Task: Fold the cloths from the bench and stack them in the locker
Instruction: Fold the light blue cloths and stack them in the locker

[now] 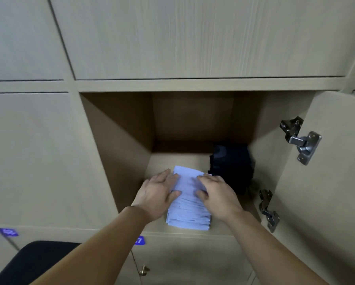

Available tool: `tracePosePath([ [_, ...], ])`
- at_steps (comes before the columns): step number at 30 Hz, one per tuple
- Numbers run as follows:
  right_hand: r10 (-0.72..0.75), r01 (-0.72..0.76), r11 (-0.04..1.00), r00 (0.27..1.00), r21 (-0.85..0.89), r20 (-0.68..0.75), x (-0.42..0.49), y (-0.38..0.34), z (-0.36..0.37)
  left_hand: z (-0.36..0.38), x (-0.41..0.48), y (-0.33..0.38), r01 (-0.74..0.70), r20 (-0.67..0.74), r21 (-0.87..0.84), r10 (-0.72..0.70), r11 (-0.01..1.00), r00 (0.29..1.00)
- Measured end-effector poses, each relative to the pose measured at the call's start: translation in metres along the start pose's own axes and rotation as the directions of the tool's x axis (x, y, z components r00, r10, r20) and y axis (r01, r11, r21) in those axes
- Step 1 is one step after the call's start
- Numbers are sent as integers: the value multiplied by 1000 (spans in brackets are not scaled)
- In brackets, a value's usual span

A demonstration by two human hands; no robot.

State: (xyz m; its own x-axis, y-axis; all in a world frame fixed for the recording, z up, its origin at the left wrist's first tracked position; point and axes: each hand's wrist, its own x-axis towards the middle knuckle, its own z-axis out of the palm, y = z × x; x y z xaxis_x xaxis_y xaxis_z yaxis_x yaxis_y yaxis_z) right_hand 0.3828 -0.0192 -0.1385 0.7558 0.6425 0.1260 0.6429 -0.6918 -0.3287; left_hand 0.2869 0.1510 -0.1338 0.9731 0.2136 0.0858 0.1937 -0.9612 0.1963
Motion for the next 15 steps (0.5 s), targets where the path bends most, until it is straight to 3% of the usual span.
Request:
tracePosePath([
  [8, -59, 58, 998, 997, -27, -42, -66, -58, -47, -67, -99, 10, 126, -132, 103, -112, 987, 985],
  [15, -158, 158, 987, 987, 31, 14, -142, -143, -44, -90, -243, -16, 337, -164, 42, -326, 941, 931],
])
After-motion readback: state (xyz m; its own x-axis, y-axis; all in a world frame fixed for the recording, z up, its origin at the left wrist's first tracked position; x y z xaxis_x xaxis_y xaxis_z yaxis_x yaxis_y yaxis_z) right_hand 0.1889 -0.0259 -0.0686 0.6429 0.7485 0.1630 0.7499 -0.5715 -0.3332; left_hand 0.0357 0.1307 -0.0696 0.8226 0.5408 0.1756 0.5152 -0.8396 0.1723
